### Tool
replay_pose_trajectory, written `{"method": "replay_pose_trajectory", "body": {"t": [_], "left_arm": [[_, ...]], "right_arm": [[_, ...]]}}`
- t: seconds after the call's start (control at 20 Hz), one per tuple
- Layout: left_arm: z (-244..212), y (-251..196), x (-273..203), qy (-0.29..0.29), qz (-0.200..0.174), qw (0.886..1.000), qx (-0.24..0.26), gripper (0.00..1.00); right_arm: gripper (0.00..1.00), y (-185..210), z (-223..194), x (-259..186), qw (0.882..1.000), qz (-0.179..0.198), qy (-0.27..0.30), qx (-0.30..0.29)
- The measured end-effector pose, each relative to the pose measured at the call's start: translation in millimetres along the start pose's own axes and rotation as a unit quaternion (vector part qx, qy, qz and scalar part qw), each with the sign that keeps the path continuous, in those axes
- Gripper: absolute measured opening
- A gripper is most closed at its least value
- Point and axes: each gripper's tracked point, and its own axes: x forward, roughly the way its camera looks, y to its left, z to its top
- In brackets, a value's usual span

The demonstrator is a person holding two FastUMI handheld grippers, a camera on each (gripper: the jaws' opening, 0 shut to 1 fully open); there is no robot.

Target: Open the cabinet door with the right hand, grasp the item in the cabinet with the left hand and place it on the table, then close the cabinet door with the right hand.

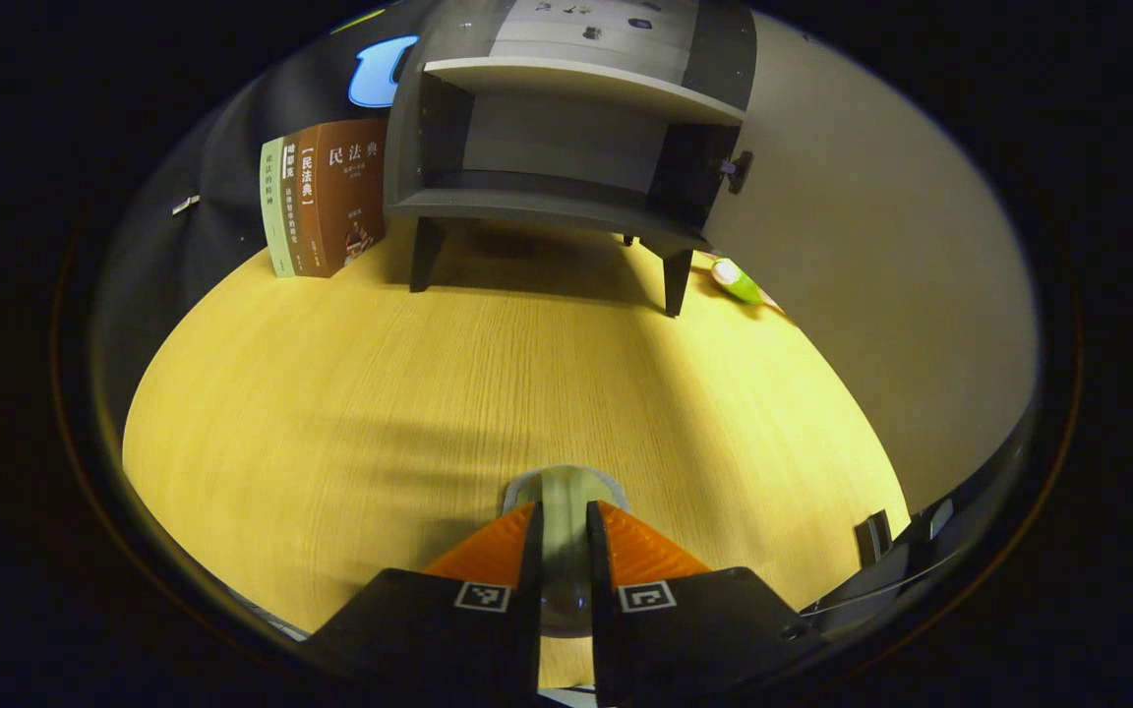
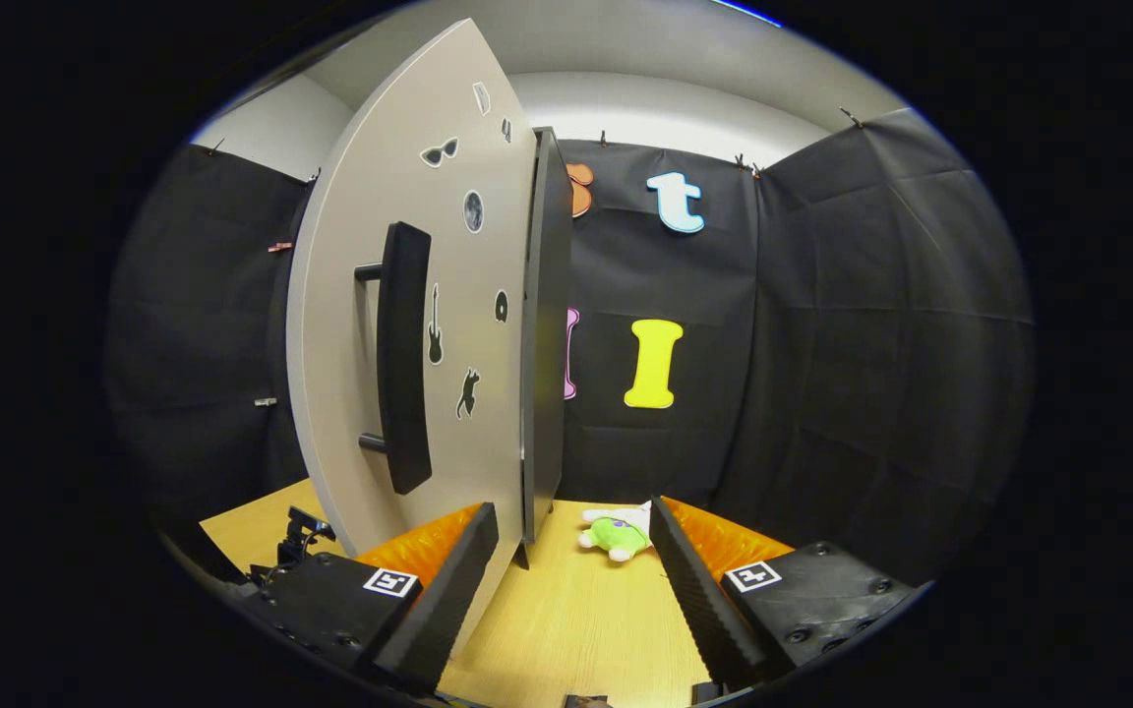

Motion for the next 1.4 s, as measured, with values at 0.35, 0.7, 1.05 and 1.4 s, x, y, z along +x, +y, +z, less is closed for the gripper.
{"method": "replay_pose_trajectory", "body": {"t": [0.35, 0.7, 1.05, 1.4], "left_arm": [[9, 10, -7, -0.010, 0.017, 1.000, 0.006, 0.57], [94, -7, -50, -0.118, -0.001, 0.990, 0.075, 0.95], [241, -33, -140, -0.291, -0.071, 0.948, 0.107, 0.95], [266, -39, -200, -0.325, -0.112, 0.932, 0.117, 0.92]], "right_arm": [[0.98, 9, 6, -3, 0.999, 0.025, -0.013, 0.020], [0.97, 36, 26, -12, 0.995, 0.076, -0.053, 0.048], [0.98, 51, 24, -9, 0.994, 0.083, -0.060, 0.035], [0.94, 69, 18, -5, 0.995, 0.089, -0.039, 0.033]]}}
